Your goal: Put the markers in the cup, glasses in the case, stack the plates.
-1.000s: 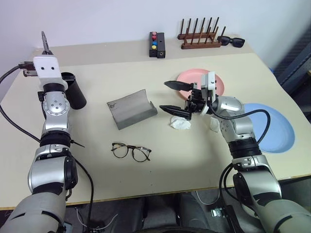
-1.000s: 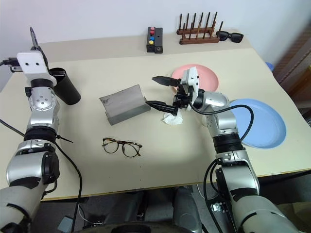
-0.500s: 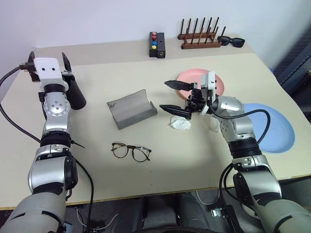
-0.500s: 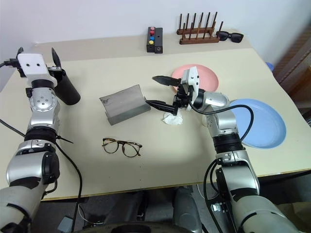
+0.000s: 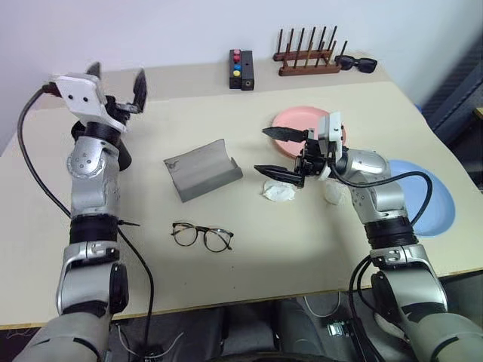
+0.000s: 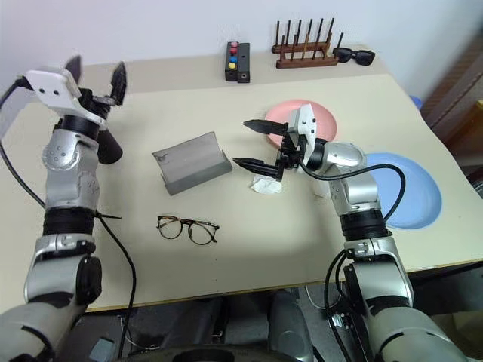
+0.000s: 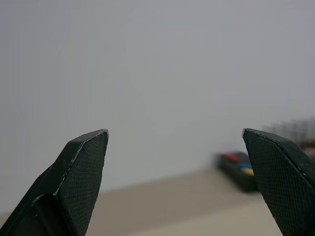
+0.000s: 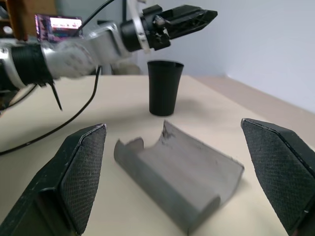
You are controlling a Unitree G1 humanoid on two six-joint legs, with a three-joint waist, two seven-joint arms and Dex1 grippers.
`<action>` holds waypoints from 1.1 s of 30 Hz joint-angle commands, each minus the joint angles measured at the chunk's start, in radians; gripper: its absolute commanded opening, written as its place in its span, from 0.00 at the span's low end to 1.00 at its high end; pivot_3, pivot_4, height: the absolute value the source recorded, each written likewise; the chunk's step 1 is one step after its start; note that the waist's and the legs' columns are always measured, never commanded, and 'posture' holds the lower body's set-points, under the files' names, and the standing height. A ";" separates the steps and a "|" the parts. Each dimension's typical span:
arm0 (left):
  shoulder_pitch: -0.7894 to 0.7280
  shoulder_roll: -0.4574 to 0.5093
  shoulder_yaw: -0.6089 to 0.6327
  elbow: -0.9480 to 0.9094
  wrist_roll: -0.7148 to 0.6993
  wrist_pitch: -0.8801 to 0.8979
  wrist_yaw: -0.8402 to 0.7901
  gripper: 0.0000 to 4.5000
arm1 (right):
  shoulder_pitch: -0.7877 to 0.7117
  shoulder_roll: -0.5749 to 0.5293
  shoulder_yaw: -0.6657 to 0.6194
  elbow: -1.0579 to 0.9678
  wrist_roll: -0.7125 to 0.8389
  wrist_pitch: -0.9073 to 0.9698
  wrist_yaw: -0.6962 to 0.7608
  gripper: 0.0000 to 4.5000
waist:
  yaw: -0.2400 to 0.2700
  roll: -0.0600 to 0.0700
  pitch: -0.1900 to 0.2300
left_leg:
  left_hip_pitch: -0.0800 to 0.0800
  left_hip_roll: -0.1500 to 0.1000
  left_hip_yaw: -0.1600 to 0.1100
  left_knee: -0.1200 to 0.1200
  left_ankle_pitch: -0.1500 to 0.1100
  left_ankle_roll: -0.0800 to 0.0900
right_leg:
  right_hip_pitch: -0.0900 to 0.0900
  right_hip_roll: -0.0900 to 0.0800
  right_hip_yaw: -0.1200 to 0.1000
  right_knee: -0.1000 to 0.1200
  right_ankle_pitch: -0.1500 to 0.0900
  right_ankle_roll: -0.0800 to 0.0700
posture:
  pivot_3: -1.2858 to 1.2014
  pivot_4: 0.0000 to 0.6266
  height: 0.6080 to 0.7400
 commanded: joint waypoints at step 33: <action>0.128 0.217 -0.199 0.014 0.067 0.217 -0.705 0.99 | 0.402 -0.186 -0.113 -0.317 -0.028 0.076 -0.212 1.00 | 0.028 0.000 0.000 | 0.002 -0.001 0.000 0.001 0.000 0.000 | 0.003 0.001 0.000 -0.001 0.000 0.000 | 0.52 0.24 1.00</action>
